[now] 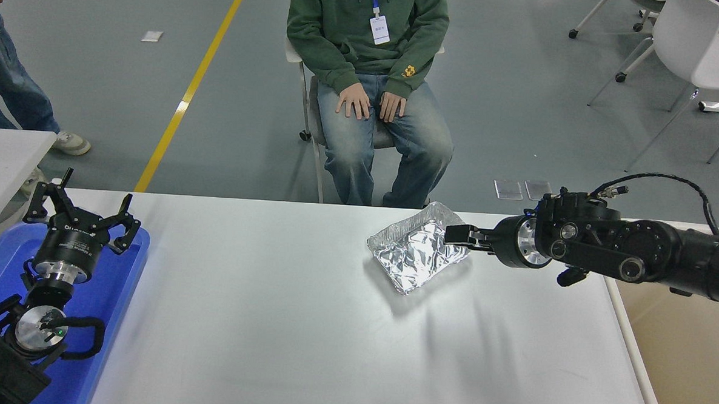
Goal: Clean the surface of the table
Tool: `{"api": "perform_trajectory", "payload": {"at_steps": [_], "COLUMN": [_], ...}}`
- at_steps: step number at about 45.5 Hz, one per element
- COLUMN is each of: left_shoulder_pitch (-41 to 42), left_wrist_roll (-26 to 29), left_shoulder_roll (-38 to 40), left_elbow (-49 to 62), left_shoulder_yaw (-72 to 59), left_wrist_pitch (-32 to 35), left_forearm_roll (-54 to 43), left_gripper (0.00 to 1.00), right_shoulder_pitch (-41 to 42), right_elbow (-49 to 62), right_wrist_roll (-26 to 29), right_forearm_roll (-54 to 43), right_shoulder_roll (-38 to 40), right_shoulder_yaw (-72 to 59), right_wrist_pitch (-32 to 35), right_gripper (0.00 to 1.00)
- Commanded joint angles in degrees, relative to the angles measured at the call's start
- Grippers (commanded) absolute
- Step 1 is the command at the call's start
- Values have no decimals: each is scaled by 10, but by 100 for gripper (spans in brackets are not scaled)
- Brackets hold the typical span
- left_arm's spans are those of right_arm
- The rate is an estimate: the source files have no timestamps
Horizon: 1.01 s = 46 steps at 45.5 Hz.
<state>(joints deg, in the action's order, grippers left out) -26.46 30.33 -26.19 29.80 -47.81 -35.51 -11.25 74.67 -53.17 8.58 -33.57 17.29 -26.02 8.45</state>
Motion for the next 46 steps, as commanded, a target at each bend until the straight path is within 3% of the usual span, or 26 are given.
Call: {"api": "perform_trajectory", "payload": {"at_steps": [1, 10, 22, 46], "left_shoulder_pitch": [0, 0, 0, 0], "left_wrist_roll": [0, 0, 0, 1], "left_shoulder_roll": [0, 0, 0, 0], "left_elbow": [0, 0, 0, 0], "left_shoulder_yaw": [0, 0, 0, 0], "left_wrist_pitch": [0, 0, 0, 0], "left_forearm_roll": [0, 0, 0, 0], "left_gripper": [100, 100, 100, 100], "right_shoulder_pitch": [13, 12, -2, -37], "right_elbow": [30, 61, 97, 187], "right_wrist_roll": [59, 98, 104, 116], "right_forearm_roll": [99, 177, 304, 372], "right_shoulder_roll": [-36, -60, -89, -136], "right_shoulder_yaw": [-12, -4, -2, -1], "right_wrist_pitch": [25, 27, 15, 14], "right_gripper": [97, 97, 95, 90]}}
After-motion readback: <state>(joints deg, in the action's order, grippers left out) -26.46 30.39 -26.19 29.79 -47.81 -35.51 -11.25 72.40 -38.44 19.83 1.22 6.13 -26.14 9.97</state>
